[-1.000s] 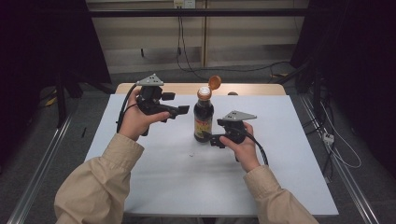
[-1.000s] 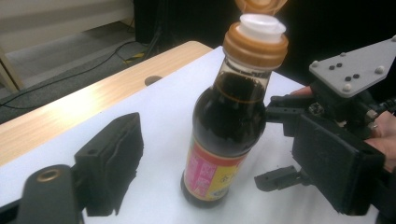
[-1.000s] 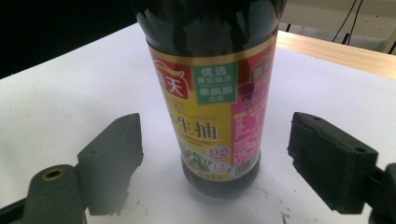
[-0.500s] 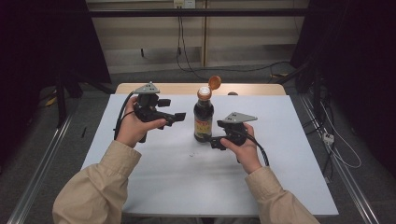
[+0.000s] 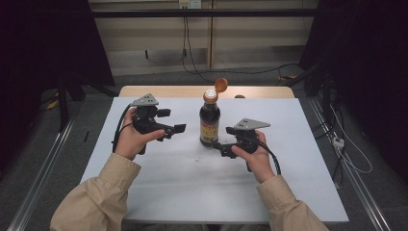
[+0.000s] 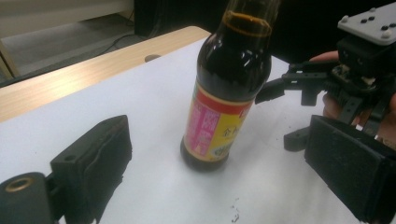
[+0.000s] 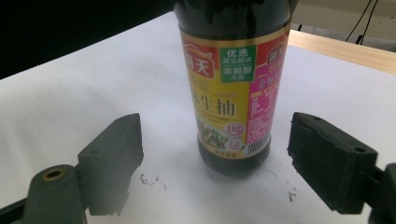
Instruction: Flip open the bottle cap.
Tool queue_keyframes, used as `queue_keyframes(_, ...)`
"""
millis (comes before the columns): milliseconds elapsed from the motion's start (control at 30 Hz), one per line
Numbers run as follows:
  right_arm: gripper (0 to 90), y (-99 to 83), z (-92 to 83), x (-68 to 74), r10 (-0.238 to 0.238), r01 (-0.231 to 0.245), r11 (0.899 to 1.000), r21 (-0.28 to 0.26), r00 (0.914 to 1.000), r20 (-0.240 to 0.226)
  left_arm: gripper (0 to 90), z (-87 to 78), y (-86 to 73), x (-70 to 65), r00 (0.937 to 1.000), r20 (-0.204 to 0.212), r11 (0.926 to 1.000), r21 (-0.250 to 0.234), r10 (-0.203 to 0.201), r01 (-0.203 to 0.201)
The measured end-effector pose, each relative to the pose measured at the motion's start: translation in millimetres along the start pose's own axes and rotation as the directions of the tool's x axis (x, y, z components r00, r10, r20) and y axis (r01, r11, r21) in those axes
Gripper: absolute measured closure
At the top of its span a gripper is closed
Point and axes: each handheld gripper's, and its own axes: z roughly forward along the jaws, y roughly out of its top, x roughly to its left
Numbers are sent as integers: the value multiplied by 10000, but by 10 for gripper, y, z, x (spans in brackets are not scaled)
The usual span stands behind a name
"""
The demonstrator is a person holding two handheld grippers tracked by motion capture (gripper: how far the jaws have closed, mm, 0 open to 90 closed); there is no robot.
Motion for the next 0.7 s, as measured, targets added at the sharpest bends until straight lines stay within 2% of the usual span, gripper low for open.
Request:
queue_keyframes(200,185,-63,-72,-6,114,-114,9999,0,9999,-56,55,-31,-104,11,9999,-17,9999,38,-115,115)
queue_keyframes(233,186,-75,-84,-8,88,-88,10000,12,9999,-55,55,-36,-115,19,10000,-41,10000,76,-24,25)
queue_keyframes(433,185,-132,-145,12,-10,11,9999,102,9999,-147,49,-56,-187,21,9999,-65,10000,-43,-87,86)
queue_keyframes(700,187,-205,-257,-24,153,-152,9999,54,9998,-113,35,-114,-302,20,10000,-42,10000,-33,14,-14)
